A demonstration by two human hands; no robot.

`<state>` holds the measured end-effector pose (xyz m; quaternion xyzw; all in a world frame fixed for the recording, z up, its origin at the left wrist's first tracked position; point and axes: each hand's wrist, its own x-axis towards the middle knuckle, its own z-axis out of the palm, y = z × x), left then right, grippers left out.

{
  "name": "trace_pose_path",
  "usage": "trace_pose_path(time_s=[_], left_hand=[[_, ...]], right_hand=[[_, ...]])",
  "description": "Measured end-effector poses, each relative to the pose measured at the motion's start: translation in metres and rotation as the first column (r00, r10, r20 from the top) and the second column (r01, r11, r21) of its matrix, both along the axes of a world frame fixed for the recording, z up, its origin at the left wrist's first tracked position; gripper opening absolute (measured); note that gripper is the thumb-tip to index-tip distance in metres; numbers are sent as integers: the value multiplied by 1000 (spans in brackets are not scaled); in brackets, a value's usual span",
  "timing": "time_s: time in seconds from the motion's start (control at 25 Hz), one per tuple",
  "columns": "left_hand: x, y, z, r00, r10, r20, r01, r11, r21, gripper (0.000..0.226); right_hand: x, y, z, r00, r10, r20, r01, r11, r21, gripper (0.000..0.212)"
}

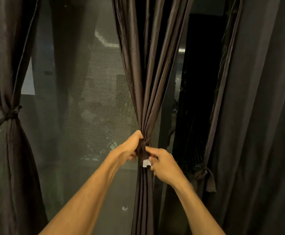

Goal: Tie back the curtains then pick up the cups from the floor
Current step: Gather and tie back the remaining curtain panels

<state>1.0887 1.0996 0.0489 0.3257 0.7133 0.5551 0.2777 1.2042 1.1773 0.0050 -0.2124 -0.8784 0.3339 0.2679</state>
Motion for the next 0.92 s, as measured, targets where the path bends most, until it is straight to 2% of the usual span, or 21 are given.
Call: trace_pose_path(time_s=[0.16, 0.24, 0.4, 0.48, 0.6, 0.72, 0.84, 0.92], left_hand=[[0, 7, -12, 995, -7, 103, 0, 997, 71, 18], [-2, 8, -15, 993, -72, 94, 60, 991, 118, 14], [-6, 0, -14, 983, -180, 18, 173, 965, 197, 20], [-7, -3, -13, 979, -199, 49, 183, 955, 232, 31], [-7, -8, -12, 950, -266, 162, 215, 937, 277, 27], [-11, -12, -13, 924, -325, 203, 262, 922, 284, 16], [-13, -14, -11, 907, -375, 190, 320, 909, 267, 17], [-11, -14, -7, 900, -397, 178, 346, 901, 262, 17]], right_hand=[[-3, -7, -10, 991, 76, -114, -105, 955, -279, 53], [-8, -8, -21, 987, 3, -160, -52, 951, -306, 53], [-9, -8, -26, 937, -199, -288, 166, 977, -135, 36], [-5, -12, -21, 924, -183, -334, 193, 981, -3, 42], [-4, -9, -20, 923, -128, -362, 197, 967, 161, 55], [-5, -5, -16, 936, -96, -339, 197, 940, 279, 47], [-5, -3, -8, 935, -31, -352, 140, 946, 291, 36], [-7, 1, -4, 934, -56, -352, 178, 929, 324, 22]])
